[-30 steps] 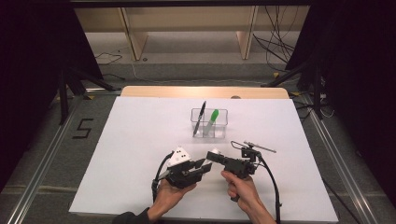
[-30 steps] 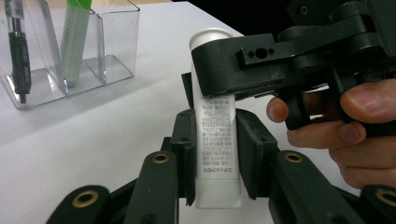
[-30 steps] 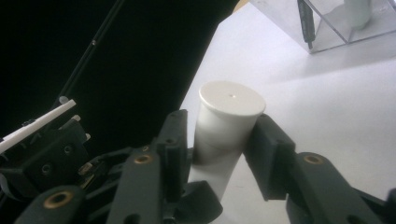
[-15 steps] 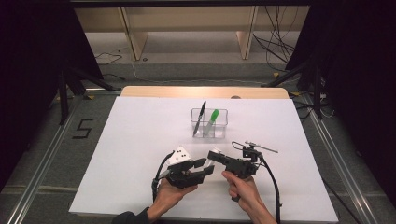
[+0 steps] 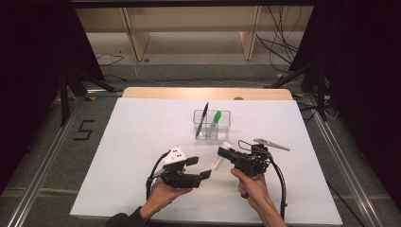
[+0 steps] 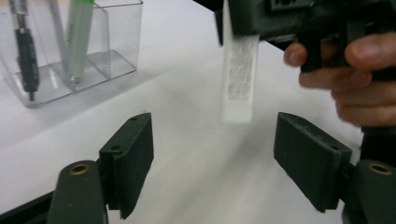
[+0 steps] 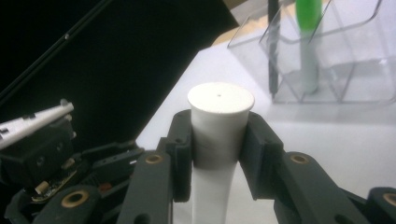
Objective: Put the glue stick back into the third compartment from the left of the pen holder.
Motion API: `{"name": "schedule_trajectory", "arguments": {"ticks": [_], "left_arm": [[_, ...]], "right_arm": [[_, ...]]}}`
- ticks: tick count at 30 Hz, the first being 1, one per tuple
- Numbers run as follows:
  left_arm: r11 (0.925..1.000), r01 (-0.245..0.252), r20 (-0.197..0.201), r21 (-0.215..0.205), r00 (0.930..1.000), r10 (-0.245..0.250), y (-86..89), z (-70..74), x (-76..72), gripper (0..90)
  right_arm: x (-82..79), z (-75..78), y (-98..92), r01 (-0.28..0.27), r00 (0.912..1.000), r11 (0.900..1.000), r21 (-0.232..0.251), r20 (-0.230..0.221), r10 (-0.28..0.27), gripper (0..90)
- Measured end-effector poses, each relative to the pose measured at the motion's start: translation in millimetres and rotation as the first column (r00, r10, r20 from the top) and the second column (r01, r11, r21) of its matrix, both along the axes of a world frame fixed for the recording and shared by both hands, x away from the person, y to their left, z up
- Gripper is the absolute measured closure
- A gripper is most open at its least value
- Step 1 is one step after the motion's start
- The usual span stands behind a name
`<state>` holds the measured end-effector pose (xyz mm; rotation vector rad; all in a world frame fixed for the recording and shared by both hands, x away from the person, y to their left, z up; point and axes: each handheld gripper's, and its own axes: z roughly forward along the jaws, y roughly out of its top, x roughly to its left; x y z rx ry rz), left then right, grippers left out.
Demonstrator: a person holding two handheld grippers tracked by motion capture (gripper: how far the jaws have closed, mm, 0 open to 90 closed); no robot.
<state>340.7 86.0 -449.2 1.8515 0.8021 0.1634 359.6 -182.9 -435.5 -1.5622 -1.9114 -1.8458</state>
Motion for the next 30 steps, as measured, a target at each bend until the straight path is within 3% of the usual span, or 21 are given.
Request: {"name": "schedule_trajectory", "arguments": {"ticks": [9,17,23,26,30], "left_arm": [[0.9992,-0.035,-0.013,0.017,0.9993,0.036,22.8,-0.6,6.3,24.4],[0.9969,-0.077,-0.031,-0.012,0.9966,0.077,54.6,-2.6,11.2,23.1],[0.9947,-0.098,-0.030,-0.031,0.9948,0.097,68.0,-1.8,11.5,22.8],[0.9944,-0.099,-0.021,-0.037,0.9949,0.098,71.3,-1.5,10.0,22.2],[0.9960,-0.085,-0.011,-0.030,0.9964,0.084,72.8,-3.3,6.8,21.5]], "right_arm": [[17.3,19.1,-8.0,0.064,0.9931,0.995,-0.072,0.103,-0.056,67.7],[37.3,39.8,-7.4,0.117,0.9766,0.978,-0.173,0.199,-0.081,67.7],[52.9,47.1,-6.4,0.159,0.9681,0.965,-0.210,0.224,-0.111,67.6],[61.3,50.7,-5.6,0.188,0.9605,0.953,-0.238,0.248,-0.128,67.6],[74.4,55.2,-5.2,0.210,0.9564,0.948,-0.240,0.252,-0.148,67.6]]}}
